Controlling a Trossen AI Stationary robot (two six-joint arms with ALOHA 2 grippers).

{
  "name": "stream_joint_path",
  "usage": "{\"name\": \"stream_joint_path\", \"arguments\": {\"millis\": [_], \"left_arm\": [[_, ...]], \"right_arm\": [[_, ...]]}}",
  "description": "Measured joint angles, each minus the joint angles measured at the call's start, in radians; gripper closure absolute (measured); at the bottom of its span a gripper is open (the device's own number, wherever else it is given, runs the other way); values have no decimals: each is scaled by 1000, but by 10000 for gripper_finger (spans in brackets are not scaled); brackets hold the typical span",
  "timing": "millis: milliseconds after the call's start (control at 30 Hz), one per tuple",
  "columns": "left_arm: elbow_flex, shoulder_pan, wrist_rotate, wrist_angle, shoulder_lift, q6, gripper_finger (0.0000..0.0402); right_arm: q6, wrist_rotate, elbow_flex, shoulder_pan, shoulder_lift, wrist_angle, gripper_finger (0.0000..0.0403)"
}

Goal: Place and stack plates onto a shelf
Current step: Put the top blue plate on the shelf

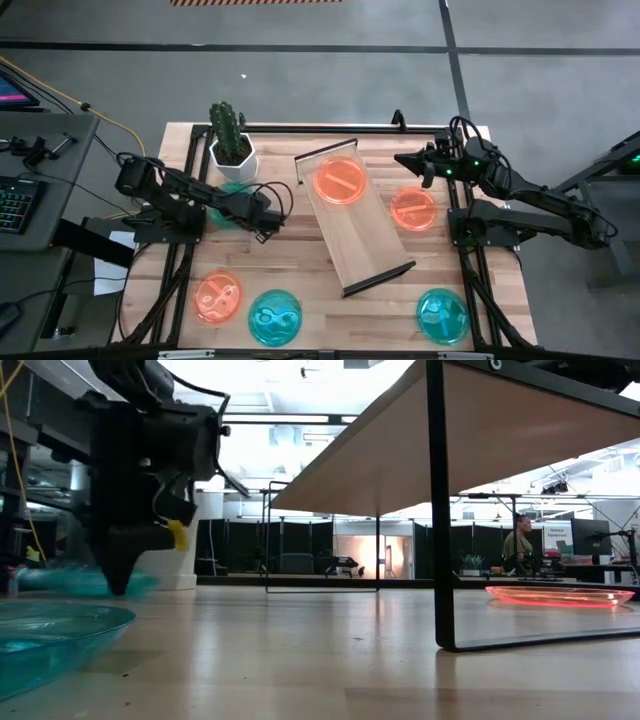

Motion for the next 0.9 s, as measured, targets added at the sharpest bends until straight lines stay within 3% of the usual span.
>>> {"name": "stream_joint_path", "arguments": {"millis": [533,733,900], "left_arm": [[280,-23,259,-199,-424,151,401],[503,-57,256,-209,-440,265,401],[731,-19,201,-193,-305,516,401]], "right_arm": [[-6,-2,0,0,0,-3,403],[-9,-2,0,0,0,10,403],[19,-1,0,0,0,126,403]]}}
